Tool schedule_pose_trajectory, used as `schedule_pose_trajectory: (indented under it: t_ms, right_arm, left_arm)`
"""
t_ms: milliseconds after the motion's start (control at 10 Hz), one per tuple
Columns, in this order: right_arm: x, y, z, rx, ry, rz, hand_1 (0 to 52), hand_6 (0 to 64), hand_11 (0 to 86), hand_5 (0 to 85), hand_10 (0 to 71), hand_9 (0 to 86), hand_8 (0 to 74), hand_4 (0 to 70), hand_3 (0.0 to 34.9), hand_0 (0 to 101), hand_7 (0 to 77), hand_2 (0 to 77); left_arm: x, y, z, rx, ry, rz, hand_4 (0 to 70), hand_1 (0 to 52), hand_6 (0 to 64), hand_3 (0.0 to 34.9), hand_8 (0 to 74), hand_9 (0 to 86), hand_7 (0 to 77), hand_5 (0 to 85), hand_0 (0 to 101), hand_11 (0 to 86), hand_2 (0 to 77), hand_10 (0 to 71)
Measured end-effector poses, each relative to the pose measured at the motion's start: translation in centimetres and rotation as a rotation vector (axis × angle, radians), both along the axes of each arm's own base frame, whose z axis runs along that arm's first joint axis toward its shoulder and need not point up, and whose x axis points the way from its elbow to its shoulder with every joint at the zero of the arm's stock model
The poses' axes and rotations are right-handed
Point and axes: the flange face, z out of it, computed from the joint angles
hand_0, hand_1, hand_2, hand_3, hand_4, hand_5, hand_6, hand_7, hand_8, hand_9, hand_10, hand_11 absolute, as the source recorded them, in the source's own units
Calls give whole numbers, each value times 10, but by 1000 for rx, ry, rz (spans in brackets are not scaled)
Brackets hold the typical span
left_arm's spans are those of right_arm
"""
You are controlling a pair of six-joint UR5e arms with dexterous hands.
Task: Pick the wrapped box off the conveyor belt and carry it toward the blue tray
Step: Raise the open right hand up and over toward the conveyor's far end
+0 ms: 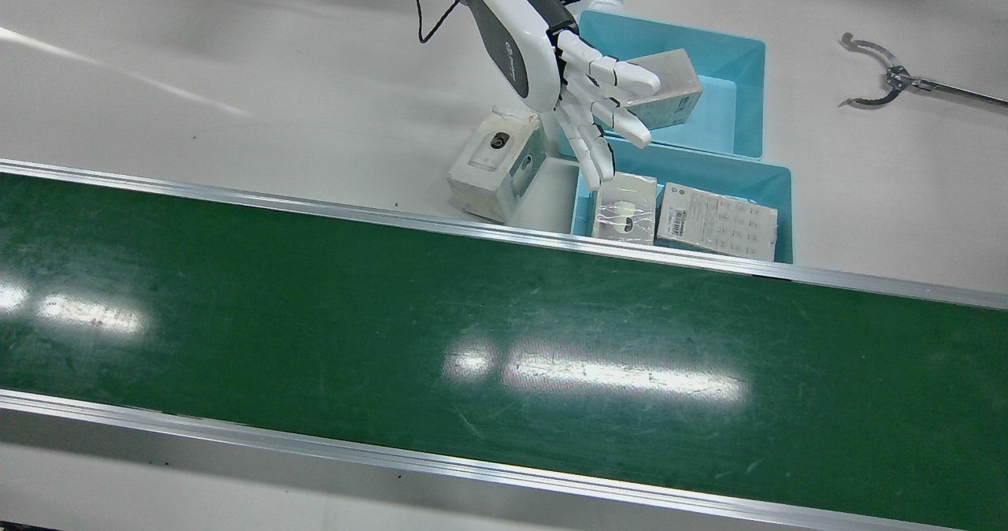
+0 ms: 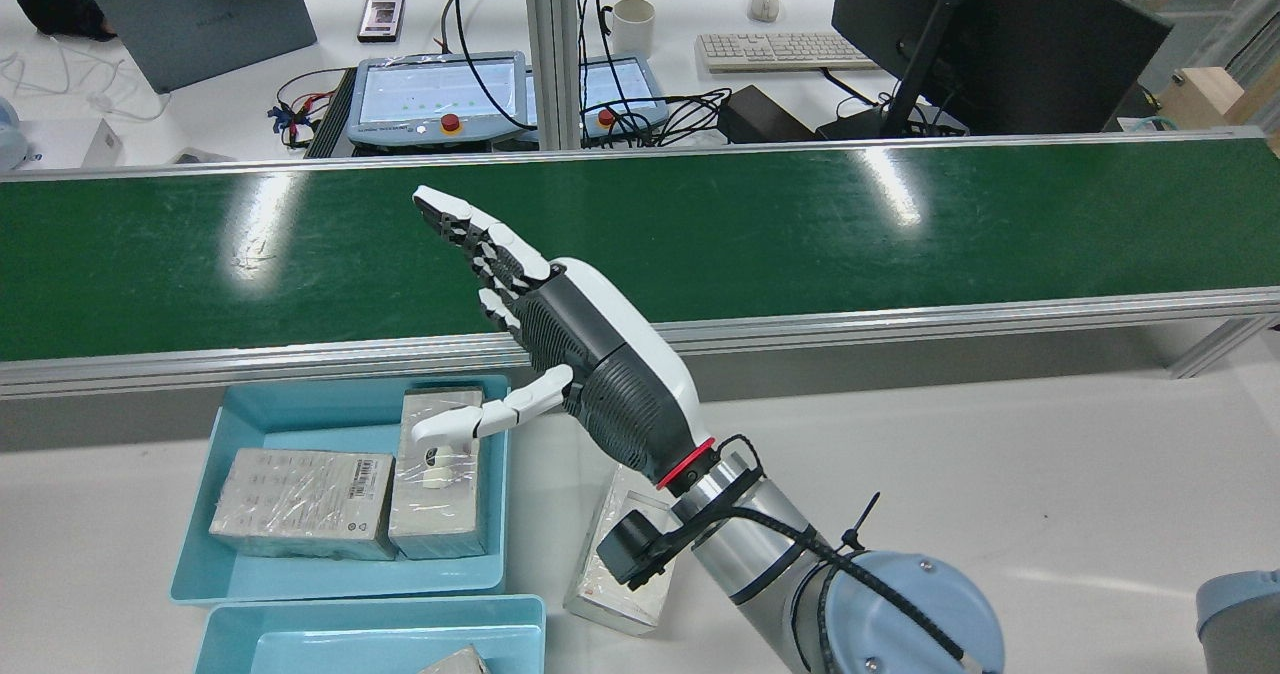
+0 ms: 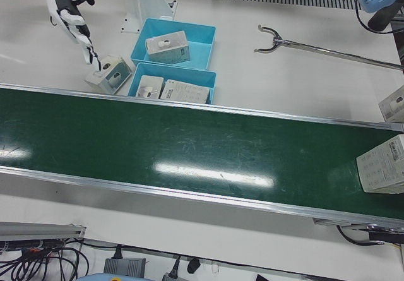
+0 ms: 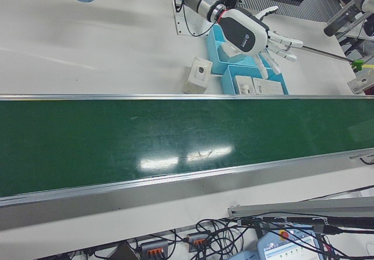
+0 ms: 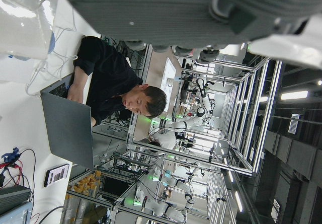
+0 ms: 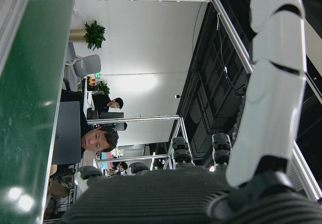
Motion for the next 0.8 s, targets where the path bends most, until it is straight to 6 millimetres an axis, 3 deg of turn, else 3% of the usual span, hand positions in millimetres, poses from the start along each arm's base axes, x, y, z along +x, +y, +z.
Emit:
schedule_pose_trajectory:
  t_ms: [100,200,300,400,600,700,800]
  right_arm:
    - [24,-13,5,12,6,28,120,0,11,109,0,11,0,0,297,459,71,131]
    - [59,-33,15,15,20,60,120,0,5,115,0,11,0,16,267,458,82,142]
    - [97,-55,30,8,36,82,120,0,5,115,0,11,0,16,267,458,82,142]
    - [139,-79,51,-1,66,105,142,22,5,164,0,11,0,22,254,464,104,158]
    - [220,-117,95,-21,157,159,142,22,5,164,0,11,0,38,249,465,104,158]
    - [249,-128,113,-32,205,171,142,22,5,164,0,11,0,38,249,465,104,158]
    - [269,-134,126,-50,244,177,109,16,5,136,0,11,0,5,218,459,71,147]
  left_arm:
    - [0,0,0,0,0,0,0,0,0,0,0,0,0,11,0,0,5,5]
    - [0,0,0,0,0,0,0,0,0,0,0,0,0,11,0,0,5,5]
    - [0,0,0,0,0,0,0,0,0,0,0,0,0,11,0,0,5,5]
    - [0,0,0,0,0,0,0,0,0,0,0,0,5,11,0,0,5,5]
    - [0,0,0,0,0,0,0,0,0,0,0,0,0,11,0,0,5,5]
    - [0,0,0,0,0,0,0,0,0,0,0,0,5,11,0,0,5,5]
    - [0,0,0,0,0,0,0,0,0,0,0,0,5,11,0,0,5,5]
